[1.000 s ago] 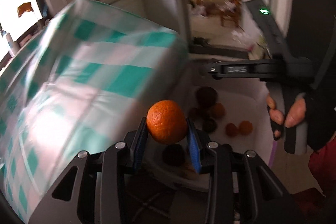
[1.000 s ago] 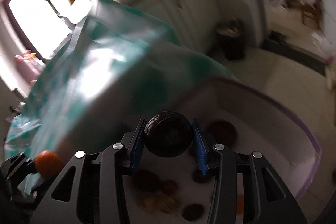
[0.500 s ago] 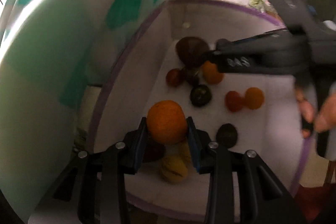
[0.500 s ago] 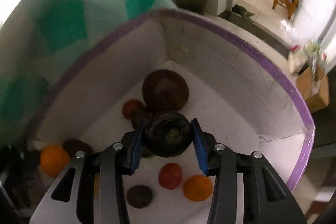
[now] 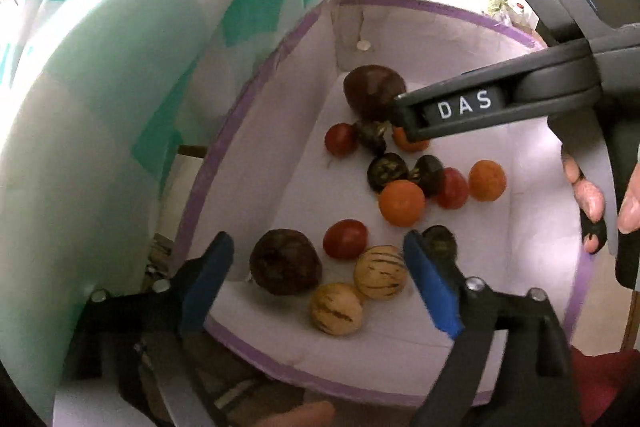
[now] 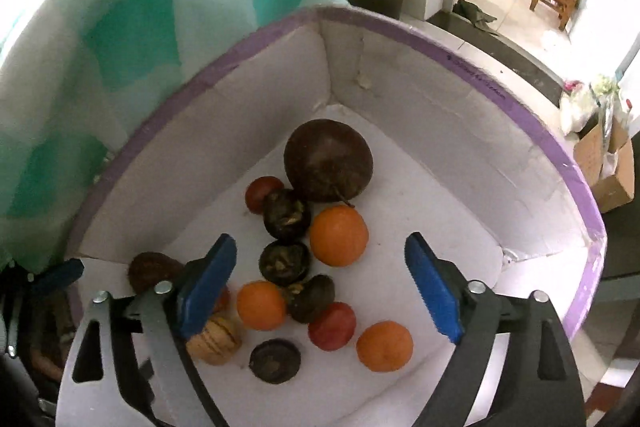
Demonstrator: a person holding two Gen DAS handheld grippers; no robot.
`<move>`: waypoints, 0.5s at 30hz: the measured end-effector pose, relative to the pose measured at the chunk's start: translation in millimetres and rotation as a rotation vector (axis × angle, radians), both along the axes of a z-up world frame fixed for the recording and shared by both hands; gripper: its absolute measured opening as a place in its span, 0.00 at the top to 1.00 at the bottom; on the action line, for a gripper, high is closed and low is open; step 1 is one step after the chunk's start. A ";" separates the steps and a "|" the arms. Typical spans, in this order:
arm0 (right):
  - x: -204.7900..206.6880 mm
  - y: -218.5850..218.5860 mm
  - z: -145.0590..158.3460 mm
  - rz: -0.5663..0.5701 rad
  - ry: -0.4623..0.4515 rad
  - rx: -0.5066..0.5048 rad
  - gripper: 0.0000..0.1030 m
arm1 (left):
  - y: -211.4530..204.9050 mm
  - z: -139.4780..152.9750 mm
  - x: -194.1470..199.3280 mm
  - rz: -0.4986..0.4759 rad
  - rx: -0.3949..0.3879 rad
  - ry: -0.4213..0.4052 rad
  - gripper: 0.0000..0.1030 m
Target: Organize fruits
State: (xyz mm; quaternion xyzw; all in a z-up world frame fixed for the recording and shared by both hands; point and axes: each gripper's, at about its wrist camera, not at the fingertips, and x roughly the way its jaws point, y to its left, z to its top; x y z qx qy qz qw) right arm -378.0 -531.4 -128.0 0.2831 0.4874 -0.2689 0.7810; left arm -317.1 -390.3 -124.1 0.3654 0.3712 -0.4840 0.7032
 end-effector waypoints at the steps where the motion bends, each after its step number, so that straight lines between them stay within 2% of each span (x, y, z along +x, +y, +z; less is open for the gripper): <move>1: -2.3 1.9 3.3 0.000 -0.001 -0.007 0.15 | 0.8 1.8 -0.8 -0.003 -0.005 0.007 0.12; 3: -9.2 4.2 5.9 0.000 0.003 -0.030 0.15 | 3.4 7.1 -3.2 -0.012 -0.020 0.034 0.10; 8: -26.6 2.0 5.3 -0.037 -0.031 -0.002 0.15 | 6.4 11.5 -4.3 -0.011 -0.035 0.092 0.09; 15: -27.7 1.4 8.8 -0.048 -0.059 -0.004 0.15 | 8.0 11.4 -6.6 -0.012 -0.032 0.092 0.09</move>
